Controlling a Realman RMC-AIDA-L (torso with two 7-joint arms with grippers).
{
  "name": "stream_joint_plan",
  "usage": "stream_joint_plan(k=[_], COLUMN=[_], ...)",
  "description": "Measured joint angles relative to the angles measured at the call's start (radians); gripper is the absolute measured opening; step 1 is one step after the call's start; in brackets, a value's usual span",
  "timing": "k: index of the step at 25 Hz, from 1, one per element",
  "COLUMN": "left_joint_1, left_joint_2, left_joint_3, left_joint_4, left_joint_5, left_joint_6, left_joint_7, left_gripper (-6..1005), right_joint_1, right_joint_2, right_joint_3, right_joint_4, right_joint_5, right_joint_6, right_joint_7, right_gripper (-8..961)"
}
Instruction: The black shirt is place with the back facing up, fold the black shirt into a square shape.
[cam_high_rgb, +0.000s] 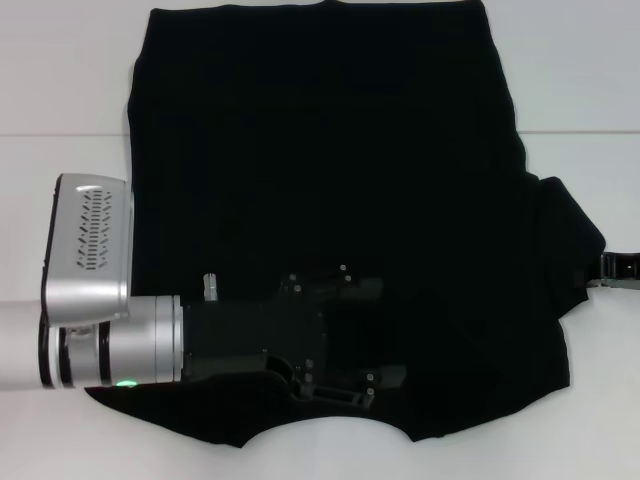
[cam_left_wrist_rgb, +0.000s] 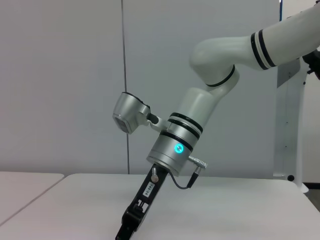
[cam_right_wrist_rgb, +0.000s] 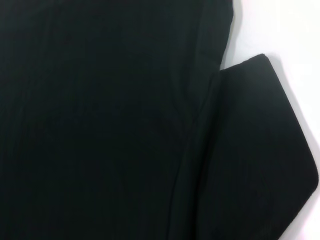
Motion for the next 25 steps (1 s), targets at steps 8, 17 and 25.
stream_joint_plan(k=[8, 17, 25], left_joint_1=[-0.001, 0.002, 0.005], left_joint_2=[0.0, -0.003, -0.004], left_joint_3=[0.0, 0.0, 0.005], left_joint_4=[0.0, -0.002, -0.004], left_joint_5=[-0.005, -0.009, -0.009], left_joint_6=[-0.01, -0.002, 0.015], left_joint_7=[0.0, -0.071, -0.094], left_gripper=[891, 887, 884], right_joint_1=[-0.034, -0.095, -0.124], right_joint_2=[-0.006, -0.027, -0.024], right_joint_3=[0.022, 0.046, 0.13], right_joint_4=[-0.012, -0.012, -0.005], right_joint_5=[0.062, 0.209, 0.219], right_joint_6=[0.021, 0.022, 0.034], right_joint_7=[-0.044, -0.138, -0.198], right_gripper=[0, -1, 0])
